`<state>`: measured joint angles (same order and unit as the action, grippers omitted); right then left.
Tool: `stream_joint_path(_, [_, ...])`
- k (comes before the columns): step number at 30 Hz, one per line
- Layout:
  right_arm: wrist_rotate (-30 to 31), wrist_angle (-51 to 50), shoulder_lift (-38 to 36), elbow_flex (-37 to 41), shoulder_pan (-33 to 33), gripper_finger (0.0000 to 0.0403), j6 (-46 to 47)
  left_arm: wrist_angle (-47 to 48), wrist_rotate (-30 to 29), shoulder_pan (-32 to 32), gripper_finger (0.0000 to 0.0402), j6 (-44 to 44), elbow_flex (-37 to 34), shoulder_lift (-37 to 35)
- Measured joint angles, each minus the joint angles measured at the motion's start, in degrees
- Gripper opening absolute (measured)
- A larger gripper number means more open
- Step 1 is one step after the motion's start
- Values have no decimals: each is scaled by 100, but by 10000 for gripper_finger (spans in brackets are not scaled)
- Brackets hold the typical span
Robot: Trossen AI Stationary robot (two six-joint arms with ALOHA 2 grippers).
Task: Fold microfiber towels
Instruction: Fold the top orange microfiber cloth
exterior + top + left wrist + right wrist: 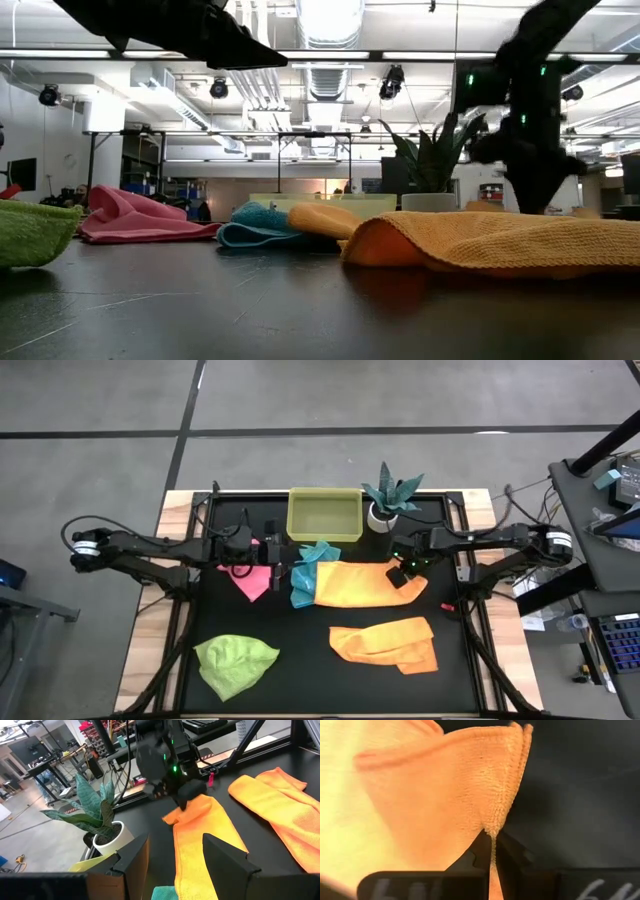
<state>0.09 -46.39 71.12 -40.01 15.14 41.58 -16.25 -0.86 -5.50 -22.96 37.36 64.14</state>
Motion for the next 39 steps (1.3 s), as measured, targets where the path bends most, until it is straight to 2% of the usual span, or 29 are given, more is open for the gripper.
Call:
stream_joint_path(6, [740,-1420,-439,-451,-293,9,617,3,0,0,171,0,-11,0])
stream_joint_path(12, [1574,-3063,-482,-1097,-504,9,1345,5,0,0,171,0,-12,1])
stream_joint_path(15, [1671,-3392,-429,-1379,-516,9,1410,7,0,0,171,0,-15,0])
stream_joint_path(18, [1686,-3295,-381,-1603,-515,9,1439,9,0,0,171,0,-15,0])
stream_joint_path(22, [1630,-2662,-243,-1705,-612,9,1475,-3,0,0,171,0,-17,1])
stream_joint_path(27, [1002,-797,25,-1672,-822,9,1091,6,0,2,171,0,-17,0])
stream_joint_path(32, [637,774,527,-1670,-934,9,817,6,0,2,171,0,-17,2])
stream_joint_path(39, [468,1655,1533,-1837,-928,9,507,11,0,2,171,0,-17,0])
